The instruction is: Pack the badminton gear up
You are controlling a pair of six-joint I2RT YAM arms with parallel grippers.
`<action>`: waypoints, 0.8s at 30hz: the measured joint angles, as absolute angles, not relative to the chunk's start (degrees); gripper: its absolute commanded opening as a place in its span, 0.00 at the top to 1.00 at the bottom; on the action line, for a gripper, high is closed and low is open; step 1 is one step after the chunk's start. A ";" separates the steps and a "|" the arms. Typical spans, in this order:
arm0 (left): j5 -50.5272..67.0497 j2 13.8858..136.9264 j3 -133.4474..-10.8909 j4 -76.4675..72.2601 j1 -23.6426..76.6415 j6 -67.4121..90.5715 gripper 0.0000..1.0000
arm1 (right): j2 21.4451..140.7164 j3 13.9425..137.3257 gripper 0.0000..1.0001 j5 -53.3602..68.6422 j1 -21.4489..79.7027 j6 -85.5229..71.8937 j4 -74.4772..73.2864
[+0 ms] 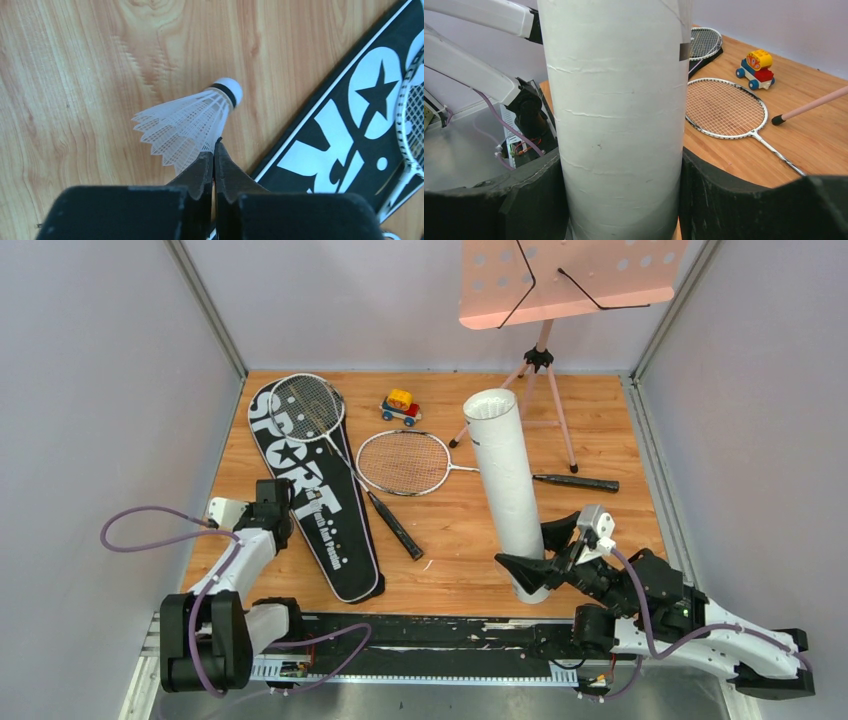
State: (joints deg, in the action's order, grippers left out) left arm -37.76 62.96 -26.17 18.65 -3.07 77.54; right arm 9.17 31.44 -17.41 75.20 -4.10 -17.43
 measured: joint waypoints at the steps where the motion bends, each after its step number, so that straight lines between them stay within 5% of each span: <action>1: -37.76 62.63 -26.17 18.65 -3.11 77.36 1.00 | 9.72 31.44 0.77 -17.21 75.22 -4.38 -17.52; 13: -33.85 47.51 -29.71 25.89 -3.16 64.86 1.00 | 12.08 29.32 0.76 -16.86 75.20 -6.50 -19.03; 24: -3.77 38.70 -41.58 28.77 -3.22 43.99 1.00 | 19.27 27.22 0.74 -14.94 75.20 3.38 -19.42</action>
